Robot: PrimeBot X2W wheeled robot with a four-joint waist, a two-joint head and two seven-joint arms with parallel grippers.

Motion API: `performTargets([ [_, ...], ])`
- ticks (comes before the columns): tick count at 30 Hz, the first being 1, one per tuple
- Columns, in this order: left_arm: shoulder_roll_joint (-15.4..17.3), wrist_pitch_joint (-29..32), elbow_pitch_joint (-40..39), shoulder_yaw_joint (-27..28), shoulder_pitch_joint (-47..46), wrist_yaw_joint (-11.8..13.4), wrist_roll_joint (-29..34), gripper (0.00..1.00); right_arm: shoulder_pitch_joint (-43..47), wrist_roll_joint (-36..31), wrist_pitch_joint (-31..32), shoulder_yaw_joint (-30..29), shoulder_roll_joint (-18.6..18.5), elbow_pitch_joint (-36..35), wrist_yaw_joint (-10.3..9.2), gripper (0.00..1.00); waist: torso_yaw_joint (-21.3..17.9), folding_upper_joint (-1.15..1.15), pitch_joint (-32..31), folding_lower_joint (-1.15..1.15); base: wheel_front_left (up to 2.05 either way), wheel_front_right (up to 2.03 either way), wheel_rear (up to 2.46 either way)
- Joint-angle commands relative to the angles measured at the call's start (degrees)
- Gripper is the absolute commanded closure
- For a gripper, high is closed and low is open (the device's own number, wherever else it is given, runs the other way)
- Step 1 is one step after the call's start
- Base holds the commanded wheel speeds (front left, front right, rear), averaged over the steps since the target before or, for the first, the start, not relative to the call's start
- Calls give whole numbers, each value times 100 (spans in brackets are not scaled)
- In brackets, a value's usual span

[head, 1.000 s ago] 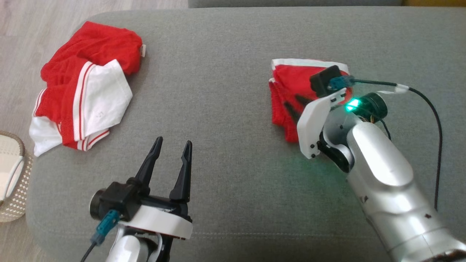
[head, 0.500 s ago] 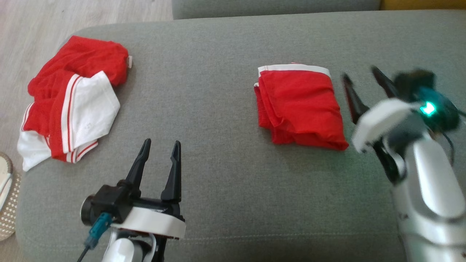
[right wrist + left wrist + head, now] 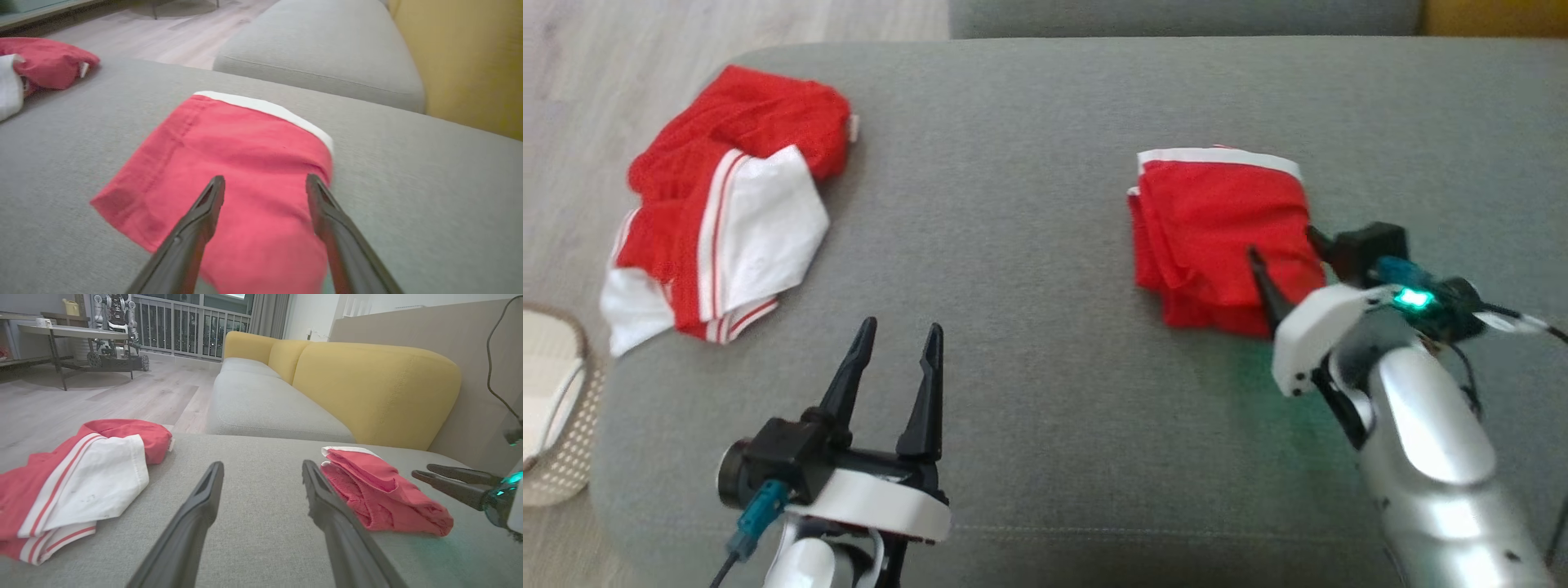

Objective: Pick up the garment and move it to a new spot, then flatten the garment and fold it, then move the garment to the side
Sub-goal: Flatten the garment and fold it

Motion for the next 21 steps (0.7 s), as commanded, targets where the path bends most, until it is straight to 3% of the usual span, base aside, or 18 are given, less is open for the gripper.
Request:
performTargets([
  [1, -9, -30, -157, 142, -207, -6, 27, 0, -379, -64, -175, 266, 69, 134, -2, 82, 183, 0, 27, 0, 0, 0, 0],
  [2, -9, -30, -149, 124, -217, -5, 30, 0, -454, -43, -235, 339, 69, 371, -2, 100, 248, 0, 26, 0, 0, 0, 0],
  [6, -9, -30, -100, 105, -212, 28, 3, 0, -604, 307, -396, 801, 69, 1123, -2, 100, 451, 0, -12, 0, 0, 0, 0],
  [11, -9, -30, -68, 116, -178, 49, 0, 0, -509, 859, -529, 1553, 69, 1429, -2, 100, 531, 0, -75, 0, 0, 0, 0],
  [17, -9, -30, -77, 131, -61, 124, 9, 0, -105, 1910, -605, 2497, 69, 1190, -2, 100, 413, 0, -234, 0, 0, 0, 0],
  [20, -9, -30, -104, 173, 14, 180, 35, 0, 27, 2200, -834, 2648, 69, 918, -2, 100, 251, 0, -315, 0, 0, 0, 0],
  [21, -9, -30, -118, 195, 42, 202, 42, 0, 57, 2223, -951, 2604, 69, 845, -2, 90, 190, 0, -342, 0, 0, 0, 0],
])
